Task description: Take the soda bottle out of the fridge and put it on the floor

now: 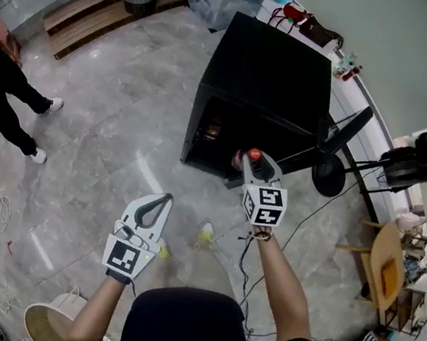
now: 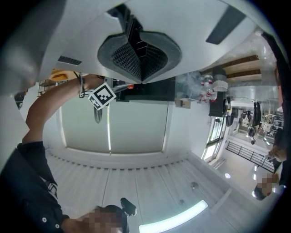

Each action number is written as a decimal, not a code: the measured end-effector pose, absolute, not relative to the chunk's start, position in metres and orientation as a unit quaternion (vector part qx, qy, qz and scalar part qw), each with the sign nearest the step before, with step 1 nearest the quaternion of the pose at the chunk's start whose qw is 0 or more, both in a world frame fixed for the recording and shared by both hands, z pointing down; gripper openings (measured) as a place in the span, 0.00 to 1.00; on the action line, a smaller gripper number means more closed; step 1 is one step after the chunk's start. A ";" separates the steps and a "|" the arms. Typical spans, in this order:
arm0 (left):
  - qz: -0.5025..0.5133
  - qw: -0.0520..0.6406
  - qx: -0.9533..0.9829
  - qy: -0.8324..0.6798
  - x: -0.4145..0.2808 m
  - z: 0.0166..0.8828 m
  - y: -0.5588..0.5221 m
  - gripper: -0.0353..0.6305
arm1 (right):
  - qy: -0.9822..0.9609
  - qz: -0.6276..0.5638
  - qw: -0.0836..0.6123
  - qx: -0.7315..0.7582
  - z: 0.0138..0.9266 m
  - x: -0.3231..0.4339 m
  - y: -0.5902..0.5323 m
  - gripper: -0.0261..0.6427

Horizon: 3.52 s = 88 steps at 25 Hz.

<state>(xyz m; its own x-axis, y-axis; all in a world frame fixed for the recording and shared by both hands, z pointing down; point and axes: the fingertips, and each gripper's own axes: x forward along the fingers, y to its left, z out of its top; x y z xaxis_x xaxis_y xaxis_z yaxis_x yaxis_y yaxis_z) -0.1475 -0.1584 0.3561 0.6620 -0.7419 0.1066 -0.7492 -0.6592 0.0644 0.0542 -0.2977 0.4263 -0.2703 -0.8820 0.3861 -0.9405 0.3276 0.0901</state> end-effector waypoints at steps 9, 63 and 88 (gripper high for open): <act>0.003 0.030 0.933 -0.359 -0.144 0.316 -0.133 0.08 | -0.791 0.060 0.190 0.578 0.360 0.038 -0.198 0.24; 0.133 0.013 0.885 -0.445 -0.099 0.488 -0.065 0.08 | -0.862 0.067 0.390 0.318 0.623 0.030 -0.096 0.23; 0.083 0.107 0.858 -0.495 -0.117 0.774 -0.094 0.08 | -0.808 0.168 0.400 0.398 0.987 0.061 -0.118 0.23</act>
